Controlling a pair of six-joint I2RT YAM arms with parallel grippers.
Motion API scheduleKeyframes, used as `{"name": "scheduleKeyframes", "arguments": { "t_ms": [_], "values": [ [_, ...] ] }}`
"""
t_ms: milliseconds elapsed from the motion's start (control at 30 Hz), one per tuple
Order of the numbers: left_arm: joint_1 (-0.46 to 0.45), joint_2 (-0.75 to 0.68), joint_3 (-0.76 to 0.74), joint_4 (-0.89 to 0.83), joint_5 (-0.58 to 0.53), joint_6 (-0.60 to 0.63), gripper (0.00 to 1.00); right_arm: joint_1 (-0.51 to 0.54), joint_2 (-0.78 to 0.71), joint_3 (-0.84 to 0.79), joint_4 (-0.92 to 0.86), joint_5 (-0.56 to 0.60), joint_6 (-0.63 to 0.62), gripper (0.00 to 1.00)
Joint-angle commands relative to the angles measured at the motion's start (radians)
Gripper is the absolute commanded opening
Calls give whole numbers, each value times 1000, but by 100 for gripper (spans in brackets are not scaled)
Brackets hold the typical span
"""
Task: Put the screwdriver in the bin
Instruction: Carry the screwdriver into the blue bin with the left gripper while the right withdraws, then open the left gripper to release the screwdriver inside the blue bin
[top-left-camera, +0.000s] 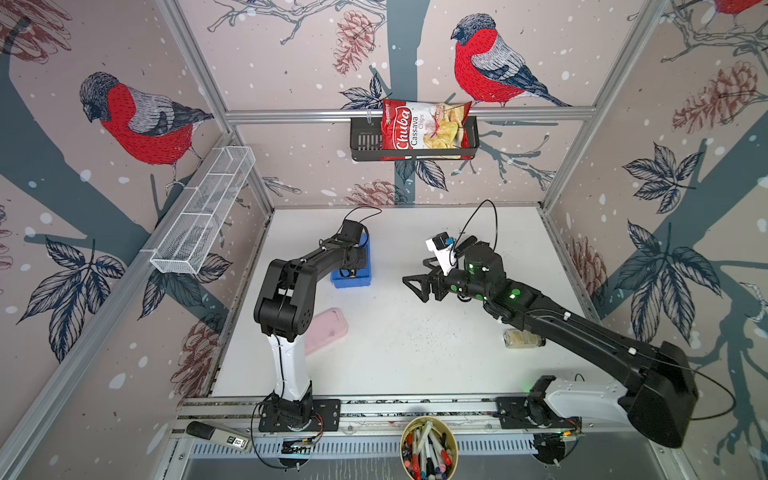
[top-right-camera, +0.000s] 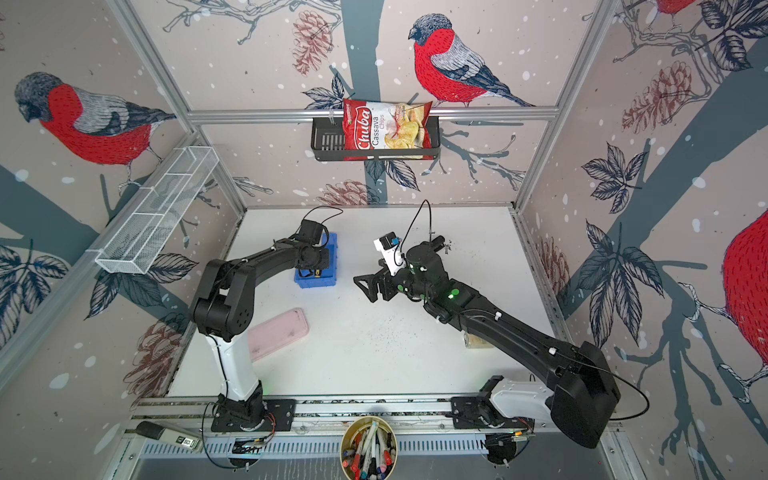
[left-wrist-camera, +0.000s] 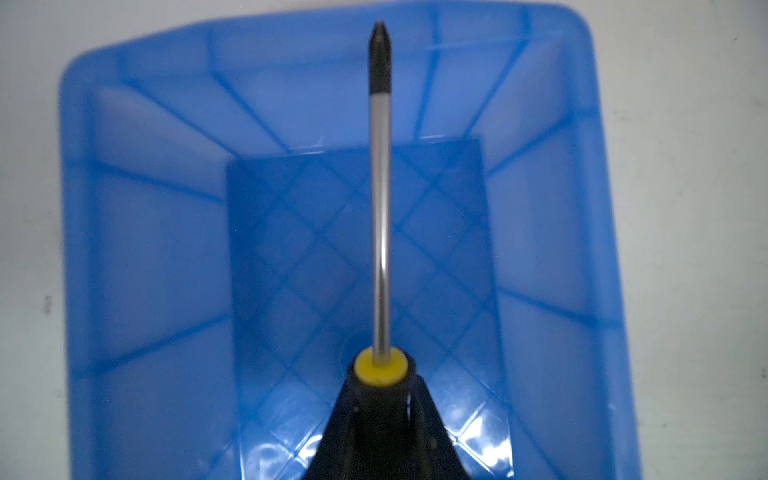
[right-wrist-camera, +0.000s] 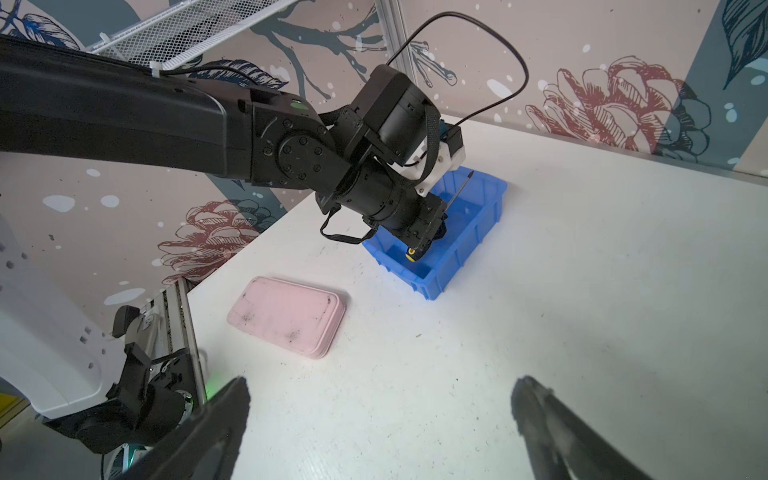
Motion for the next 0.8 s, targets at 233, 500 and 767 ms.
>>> {"name": "scheduleKeyframes", "arguments": {
  "t_ms": [233, 500, 767],
  "values": [
    [1, 61, 11, -20, -10, 28, 2, 7, 3, 10, -2, 26, -22, 100],
    [1, 36, -6, -8, -31, 23, 34, 7, 5, 8, 2, 47, -12, 100],
    [1, -40, -5, -20, -32, 9, 43, 6, 9, 17, 2, 58, -4, 100]
  ]
}}
